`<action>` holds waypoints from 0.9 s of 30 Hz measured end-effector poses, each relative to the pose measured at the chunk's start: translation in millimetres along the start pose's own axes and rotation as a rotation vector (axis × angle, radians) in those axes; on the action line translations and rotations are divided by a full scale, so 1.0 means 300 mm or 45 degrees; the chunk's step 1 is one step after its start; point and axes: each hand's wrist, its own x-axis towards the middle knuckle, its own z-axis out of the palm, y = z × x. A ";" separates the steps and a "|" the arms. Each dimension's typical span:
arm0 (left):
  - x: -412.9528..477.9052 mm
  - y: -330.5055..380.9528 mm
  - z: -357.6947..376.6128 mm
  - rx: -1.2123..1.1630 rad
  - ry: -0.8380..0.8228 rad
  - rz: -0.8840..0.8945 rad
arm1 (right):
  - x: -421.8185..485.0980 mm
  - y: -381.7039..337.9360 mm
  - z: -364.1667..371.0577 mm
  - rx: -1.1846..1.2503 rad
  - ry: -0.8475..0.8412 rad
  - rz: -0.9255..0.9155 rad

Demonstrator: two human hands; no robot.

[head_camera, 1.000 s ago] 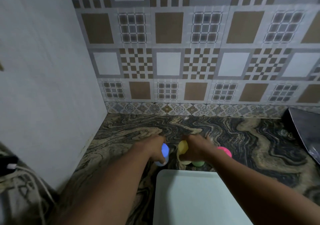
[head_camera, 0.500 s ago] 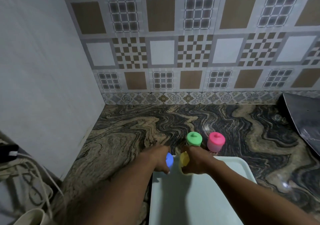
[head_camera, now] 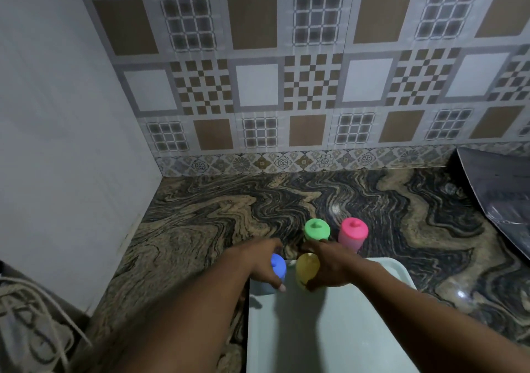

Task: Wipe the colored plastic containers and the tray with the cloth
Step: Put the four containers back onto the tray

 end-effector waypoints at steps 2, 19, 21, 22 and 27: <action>0.017 -0.009 -0.071 -0.037 0.026 -0.002 | -0.003 0.033 -0.087 0.108 -0.038 0.027; 0.349 0.200 -0.112 0.051 0.039 0.231 | 0.095 0.326 -0.223 0.088 0.213 0.410; 0.374 0.208 -0.095 0.097 -0.002 0.253 | 0.113 0.328 -0.191 0.092 0.179 0.456; 0.384 0.212 -0.090 0.121 -0.013 0.268 | 0.114 0.321 -0.184 0.103 0.157 0.491; 0.389 0.219 -0.086 0.175 0.041 0.310 | 0.126 0.316 -0.158 0.151 0.183 0.497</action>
